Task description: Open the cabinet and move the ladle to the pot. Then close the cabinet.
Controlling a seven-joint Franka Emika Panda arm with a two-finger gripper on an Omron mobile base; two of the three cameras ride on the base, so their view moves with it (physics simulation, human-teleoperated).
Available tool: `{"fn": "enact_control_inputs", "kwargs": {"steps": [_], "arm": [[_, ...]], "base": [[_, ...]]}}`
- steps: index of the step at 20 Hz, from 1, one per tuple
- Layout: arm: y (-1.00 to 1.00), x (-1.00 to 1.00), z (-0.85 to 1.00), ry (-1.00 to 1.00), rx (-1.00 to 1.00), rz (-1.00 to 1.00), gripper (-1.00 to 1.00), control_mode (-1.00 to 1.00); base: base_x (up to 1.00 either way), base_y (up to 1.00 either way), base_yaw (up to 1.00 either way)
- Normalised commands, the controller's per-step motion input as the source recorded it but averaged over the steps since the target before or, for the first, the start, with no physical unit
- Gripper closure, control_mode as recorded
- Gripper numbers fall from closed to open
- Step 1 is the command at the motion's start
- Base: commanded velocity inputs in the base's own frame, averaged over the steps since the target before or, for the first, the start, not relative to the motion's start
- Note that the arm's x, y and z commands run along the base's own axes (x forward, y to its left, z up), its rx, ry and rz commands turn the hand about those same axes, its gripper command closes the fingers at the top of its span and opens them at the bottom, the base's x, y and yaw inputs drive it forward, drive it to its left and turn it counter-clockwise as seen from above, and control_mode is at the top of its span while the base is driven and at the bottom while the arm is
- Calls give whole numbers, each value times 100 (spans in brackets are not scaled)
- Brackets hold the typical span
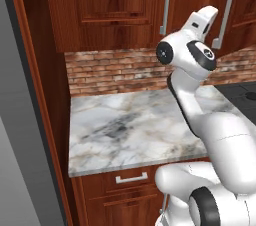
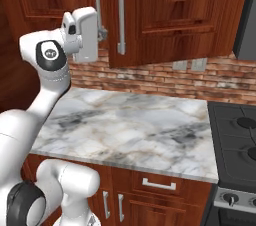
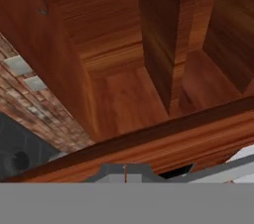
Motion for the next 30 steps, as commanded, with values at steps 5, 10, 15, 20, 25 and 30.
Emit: {"fn": "enact_control_inputs", "kwargs": {"steps": [5, 10, 15, 20, 25, 30], "arm": [[-75, -87, 0, 0, -1, -6, 100, -100], [-59, -74, 0, -4, -2, -4, 100, -100], [-23, -69, 0, -12, -6, 0, 100, -100], [-51, -71, 0, -16, -3, -1, 100, -100], [36, -38, 0, -17, -9, 0, 100, -100], [97, -7, 1, -7, -5, -2, 100, -100]], "base": [[0, 0, 0], [0, 0, 0], [0, 0, 0], [0, 0, 0], [0, 0, 0], [0, 0, 0]]}}
